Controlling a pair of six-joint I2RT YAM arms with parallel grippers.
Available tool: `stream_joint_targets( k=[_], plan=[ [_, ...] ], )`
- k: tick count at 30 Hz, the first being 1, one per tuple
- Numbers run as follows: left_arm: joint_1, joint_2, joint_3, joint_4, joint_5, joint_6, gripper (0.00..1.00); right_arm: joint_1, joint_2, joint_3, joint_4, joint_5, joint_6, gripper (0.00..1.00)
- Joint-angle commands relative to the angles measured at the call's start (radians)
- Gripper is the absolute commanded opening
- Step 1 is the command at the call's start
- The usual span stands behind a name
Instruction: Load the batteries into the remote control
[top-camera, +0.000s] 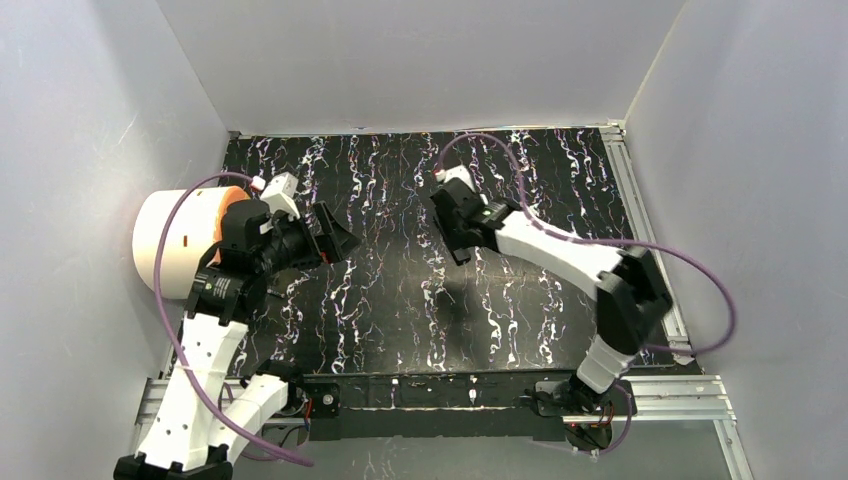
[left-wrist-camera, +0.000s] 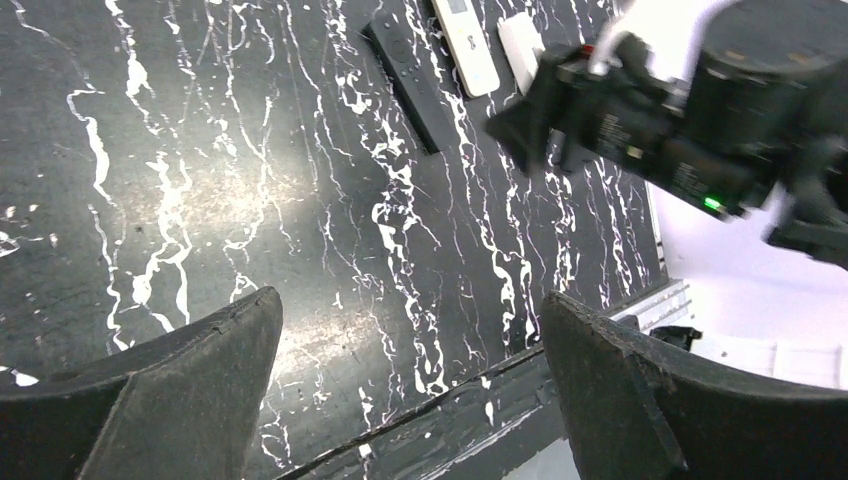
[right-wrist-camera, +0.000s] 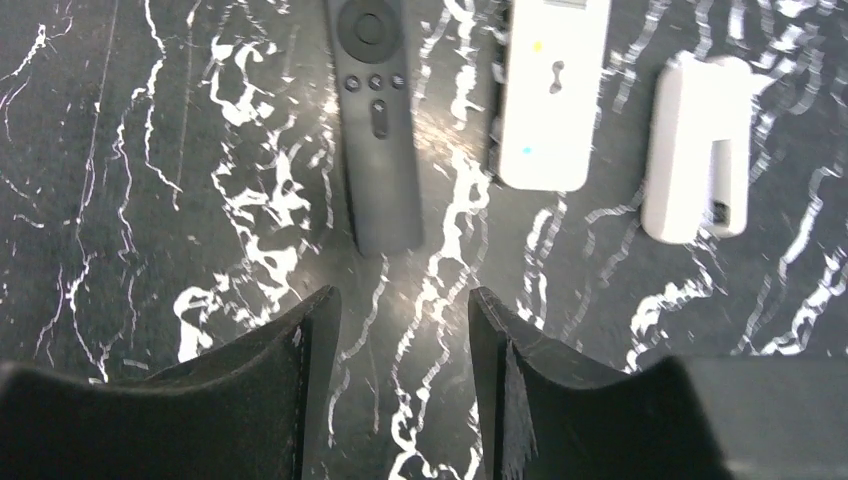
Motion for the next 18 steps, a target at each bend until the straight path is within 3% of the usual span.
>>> stream_joint_targets(
  k=[1,5,9,11,18],
  plan=[
    [0.000,-0.069,0.043,-0.067,-0.080,0.012,0.98,0.000,-0.266,-0.139,0.047,0.182,0.068,0.59],
    [-0.002,-0.149,0.035,-0.090,-0.174,0.020,0.98,-0.001,-0.554,-0.274,0.081,0.318,0.060,0.63],
    [-0.002,-0.202,0.049,-0.132,-0.292,0.019,0.98,-0.001,-0.788,-0.309,0.064,0.367,-0.007,0.69],
    [-0.002,-0.221,0.064,-0.149,-0.328,0.027,0.98,-0.001,-0.867,-0.296,0.033,0.404,-0.032,0.76],
    [-0.002,-0.273,0.189,-0.222,-0.444,0.185,0.98,-0.001,-1.030,-0.209,-0.041,0.447,-0.110,0.83]
  ],
)
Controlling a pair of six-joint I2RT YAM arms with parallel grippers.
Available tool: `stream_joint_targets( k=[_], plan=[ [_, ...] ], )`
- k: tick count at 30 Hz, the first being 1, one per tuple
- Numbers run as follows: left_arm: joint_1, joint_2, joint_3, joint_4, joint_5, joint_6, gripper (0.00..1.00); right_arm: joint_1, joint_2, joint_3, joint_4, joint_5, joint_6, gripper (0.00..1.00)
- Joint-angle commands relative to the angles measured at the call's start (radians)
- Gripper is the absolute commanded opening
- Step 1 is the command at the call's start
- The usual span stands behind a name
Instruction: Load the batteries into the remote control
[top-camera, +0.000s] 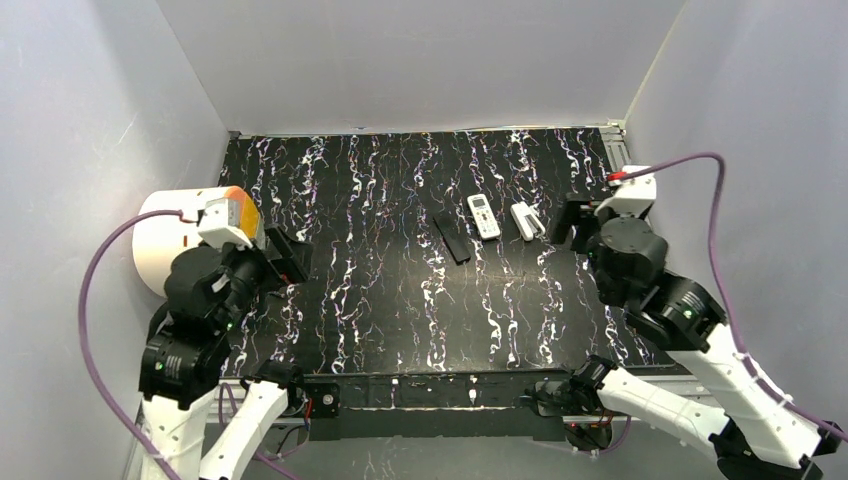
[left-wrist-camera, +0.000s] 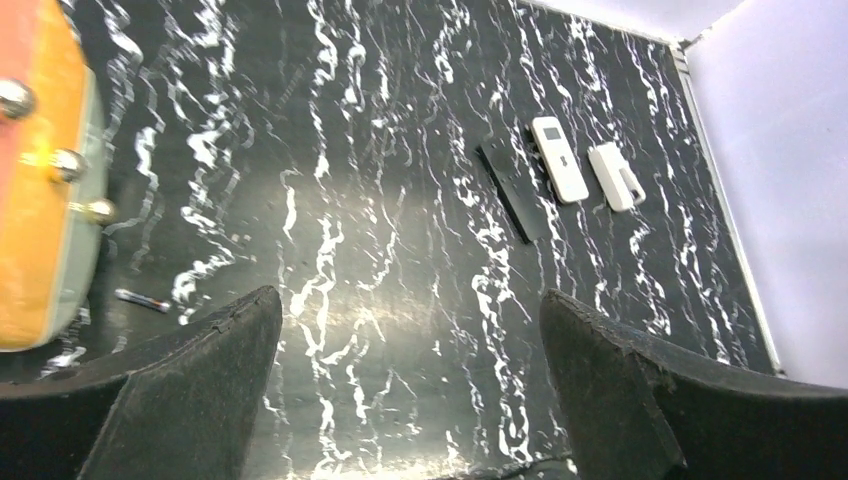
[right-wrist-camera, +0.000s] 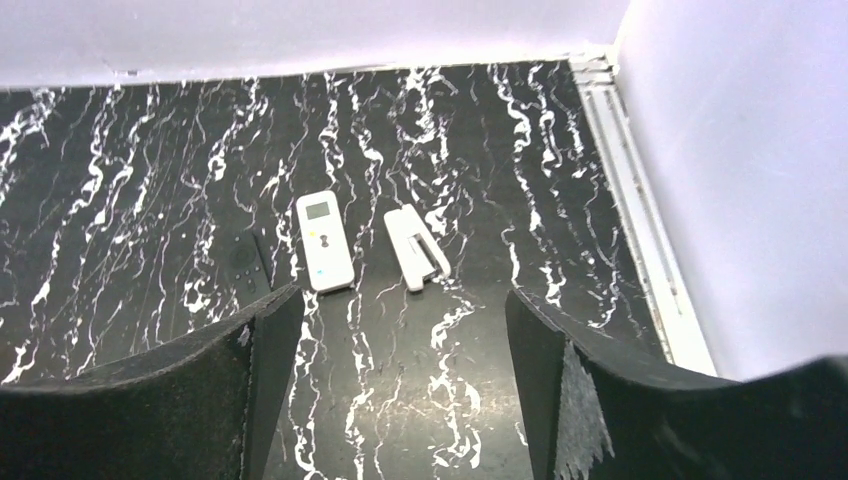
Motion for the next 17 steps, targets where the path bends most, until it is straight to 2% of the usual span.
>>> stream_joint_targets(
  k=[1,8,17],
  plan=[
    [-0.002,-0.020,0.120,-0.076,-0.099,0.136,0.99,0.000,-0.050,0.078,-0.040,0.060,-0.062,0.84],
    [-0.002,-0.029,0.193,-0.159,-0.082,0.201,0.98,0.001,-0.070,0.154,-0.054,0.051,-0.074,0.87],
    [-0.002,-0.019,0.212,-0.171,-0.108,0.209,0.98,0.001,-0.063,0.149,-0.027,0.028,-0.075,0.88]
  ],
)
